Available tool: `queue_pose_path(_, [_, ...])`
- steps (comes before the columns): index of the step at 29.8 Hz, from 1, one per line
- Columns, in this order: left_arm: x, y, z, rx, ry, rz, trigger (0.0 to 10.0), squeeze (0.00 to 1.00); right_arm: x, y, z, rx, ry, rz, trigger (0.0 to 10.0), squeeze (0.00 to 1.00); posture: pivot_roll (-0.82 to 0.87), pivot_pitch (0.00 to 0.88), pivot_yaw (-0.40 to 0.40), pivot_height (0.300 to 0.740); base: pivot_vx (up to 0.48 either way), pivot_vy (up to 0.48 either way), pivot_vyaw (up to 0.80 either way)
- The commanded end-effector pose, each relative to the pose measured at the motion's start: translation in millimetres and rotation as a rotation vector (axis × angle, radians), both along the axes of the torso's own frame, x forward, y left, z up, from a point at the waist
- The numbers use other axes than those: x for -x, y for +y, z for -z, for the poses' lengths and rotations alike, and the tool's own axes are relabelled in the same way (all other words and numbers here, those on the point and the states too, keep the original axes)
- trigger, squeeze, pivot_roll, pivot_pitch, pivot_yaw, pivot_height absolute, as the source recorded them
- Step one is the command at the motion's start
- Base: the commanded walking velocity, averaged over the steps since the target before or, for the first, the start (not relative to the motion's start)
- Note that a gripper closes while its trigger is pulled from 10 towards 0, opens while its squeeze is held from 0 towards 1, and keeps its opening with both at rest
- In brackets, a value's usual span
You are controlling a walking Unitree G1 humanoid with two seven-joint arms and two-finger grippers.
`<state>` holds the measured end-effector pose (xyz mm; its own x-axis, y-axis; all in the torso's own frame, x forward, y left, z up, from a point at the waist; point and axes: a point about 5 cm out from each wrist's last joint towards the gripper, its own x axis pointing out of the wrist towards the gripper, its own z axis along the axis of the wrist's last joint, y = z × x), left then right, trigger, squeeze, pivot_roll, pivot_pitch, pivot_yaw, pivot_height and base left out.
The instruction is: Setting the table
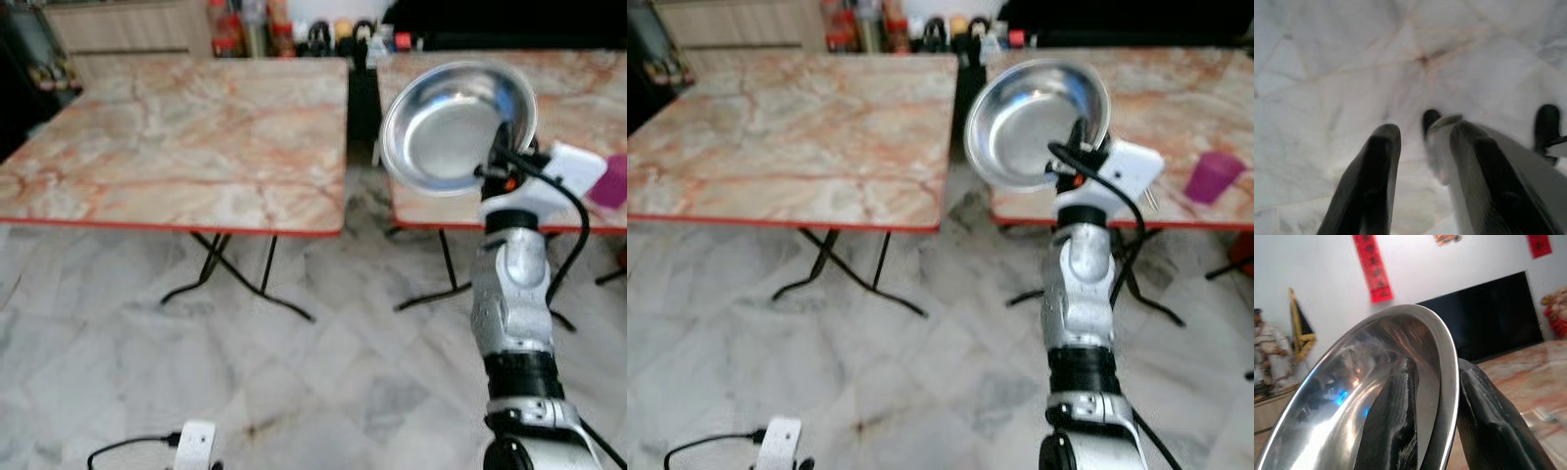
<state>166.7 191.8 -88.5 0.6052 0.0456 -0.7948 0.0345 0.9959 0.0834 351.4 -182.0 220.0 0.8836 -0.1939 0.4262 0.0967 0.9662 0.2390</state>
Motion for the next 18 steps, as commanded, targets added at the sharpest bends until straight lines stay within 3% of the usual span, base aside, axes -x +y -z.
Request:
queue_pose_path(1, [7.5, 1.7, 3.4, -0.003, 0.031, -0.008, 10.0, 0.00, 0.2, 3.4, -10.2, 0.009, -0.039, -0.015, 10.0, 0.00, 0.00, 0.063, 0.027, 0.740, 0.000, 0.480, 0.00])
queue_pose_path(18, [5.2, 1.8, 2.6, -0.006, 0.025, -0.040, 10.0, 0.00, -2.1, 7.4, -7.5, 0.002, -0.018, -0.022, 10.0, 0.00, 0.01, 0.113, 0.018, 0.740, 0.000, 0.480, 0.00])
